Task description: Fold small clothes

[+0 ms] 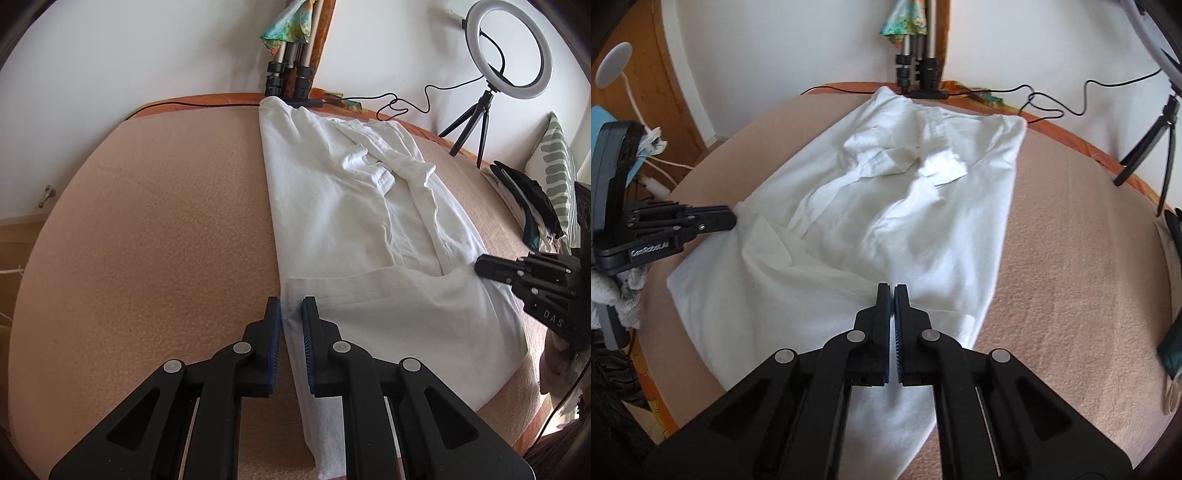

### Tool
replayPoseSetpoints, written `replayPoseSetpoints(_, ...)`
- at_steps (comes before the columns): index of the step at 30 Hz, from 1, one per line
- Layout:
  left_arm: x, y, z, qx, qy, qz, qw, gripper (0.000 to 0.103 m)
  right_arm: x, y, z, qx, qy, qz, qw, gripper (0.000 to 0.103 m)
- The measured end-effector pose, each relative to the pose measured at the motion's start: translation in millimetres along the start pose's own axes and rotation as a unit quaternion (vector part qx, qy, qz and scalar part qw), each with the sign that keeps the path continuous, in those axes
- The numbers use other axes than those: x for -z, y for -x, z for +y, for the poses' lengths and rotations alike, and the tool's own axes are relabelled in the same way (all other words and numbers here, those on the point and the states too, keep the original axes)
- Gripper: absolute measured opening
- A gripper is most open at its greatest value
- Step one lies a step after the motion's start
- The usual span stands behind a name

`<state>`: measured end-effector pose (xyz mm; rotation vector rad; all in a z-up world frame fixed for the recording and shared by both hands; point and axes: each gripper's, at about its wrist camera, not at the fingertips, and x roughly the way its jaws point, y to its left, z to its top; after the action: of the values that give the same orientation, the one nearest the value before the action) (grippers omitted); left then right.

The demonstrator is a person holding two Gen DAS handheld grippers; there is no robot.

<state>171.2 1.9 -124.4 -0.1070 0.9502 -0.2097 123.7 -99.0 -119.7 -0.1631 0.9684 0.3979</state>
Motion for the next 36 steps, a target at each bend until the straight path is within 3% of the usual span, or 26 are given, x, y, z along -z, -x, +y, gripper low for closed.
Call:
replayPoseSetpoints(4,-0.3,1.8,1.5,-0.002,0.003,0.000,1.0000,0.013,-6.9,9.5,-29.5,-0.015,-0.061,-0.002,0.998,0.003)
replayPoseSetpoints(5,-0.5,3.0,1.9,-0.004,0.004,-0.001,1.0000,0.013,-7.4,12.7,-35.2,-0.021,-0.074,-0.002,0.997,0.009)
replayPoseSetpoints(6,-0.6,4.5,2.4,-0.007,0.006,-0.003,1.0000,0.013,-6.7,16.3,-41.6,-0.020,-0.087,-0.003,0.996,0.024)
replayPoseSetpoints(8,-1.4,8.4,4.2,-0.005,0.012,-0.007,0.9999,0.013,-3.0,23.7,-53.9,-0.027,-0.115,-0.010,0.993,0.040)
replayPoseSetpoints(11,-3.1,14.4,6.1,-0.001,0.015,-0.016,0.9998,0.013,6.4,31.1,-67.4,-0.062,-0.144,-0.005,0.988,0.039)
replayPoseSetpoints(17,-0.6,9.1,-1.2,0.000,0.001,-0.010,1.0000,0.013,16.5,22.6,-62.8,-0.070,-0.136,0.014,0.988,0.037)
replayPoseSetpoints(19,1.6,6.1,-3.4,-0.001,-0.003,-0.004,1.0000,0.013,16.5,16.2,-56.2,-0.066,-0.122,0.024,0.990,0.025)
replayPoseSetpoints(21,3.8,2.3,-4.7,-0.004,-0.008,0.004,1.0000,0.013,16.8,12.7,-50.6,-0.061,-0.112,0.029,0.991,0.006)
replayPoseSetpoints(25,5.0,-0.2,-6.4,-0.013,-0.020,0.008,0.9997,0.016,16.9,14.7,-56.2,0.002,-0.118,0.027,0.993,0.003)
replayPoseSetpoints(30,4.4,-0.5,-3.8,-0.011,-0.015,0.007,0.9998,0.016,18.3,26.2,-79.4,0.008,-0.156,0.012,0.988,0.003)
replayPoseSetpoints(36,0.0,11.9,3.9,-0.015,-0.001,-0.010,0.9998,0.017,15.5,40.6,-87.4,0.007,-0.157,-0.007,0.988,0.003)
